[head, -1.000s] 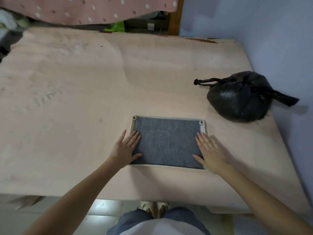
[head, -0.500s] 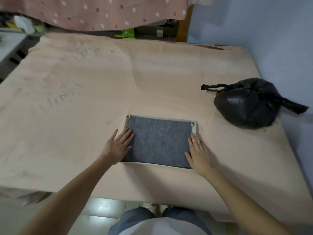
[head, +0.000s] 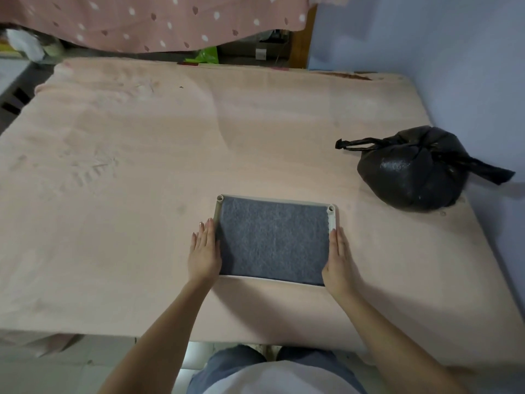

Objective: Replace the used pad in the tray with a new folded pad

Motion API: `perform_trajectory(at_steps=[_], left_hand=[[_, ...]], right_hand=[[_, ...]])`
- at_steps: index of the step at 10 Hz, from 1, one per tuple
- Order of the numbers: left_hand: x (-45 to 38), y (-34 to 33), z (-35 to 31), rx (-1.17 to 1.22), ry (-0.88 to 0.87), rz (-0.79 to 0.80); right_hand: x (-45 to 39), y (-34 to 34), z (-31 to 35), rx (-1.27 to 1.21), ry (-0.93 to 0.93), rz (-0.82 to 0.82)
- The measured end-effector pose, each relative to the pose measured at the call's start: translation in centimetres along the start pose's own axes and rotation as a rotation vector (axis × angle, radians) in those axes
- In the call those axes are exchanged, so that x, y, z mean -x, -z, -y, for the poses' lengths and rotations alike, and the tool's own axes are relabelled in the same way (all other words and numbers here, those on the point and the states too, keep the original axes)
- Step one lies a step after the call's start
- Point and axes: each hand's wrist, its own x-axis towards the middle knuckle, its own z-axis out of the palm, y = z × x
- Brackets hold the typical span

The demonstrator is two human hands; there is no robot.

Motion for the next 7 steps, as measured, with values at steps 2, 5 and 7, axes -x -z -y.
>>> perform_trajectory(at_steps=[2,5,7], left_hand=[[0.3,-0.3,0.0,0.065,-0.011,-0.044],[0.5,0.1,-0.1,0.025,0.036,-0.026],[-1.4,1.6,-3.4,-0.074,0.072,-0.014]], right_hand=[[-0.2,-0.1,0.1,0.029,-0.021,0.001],[0.3,1.1,0.2,0.213,0.003,0.036],[-2.8,3.0,8.0,0.23,-0.025,0.026]])
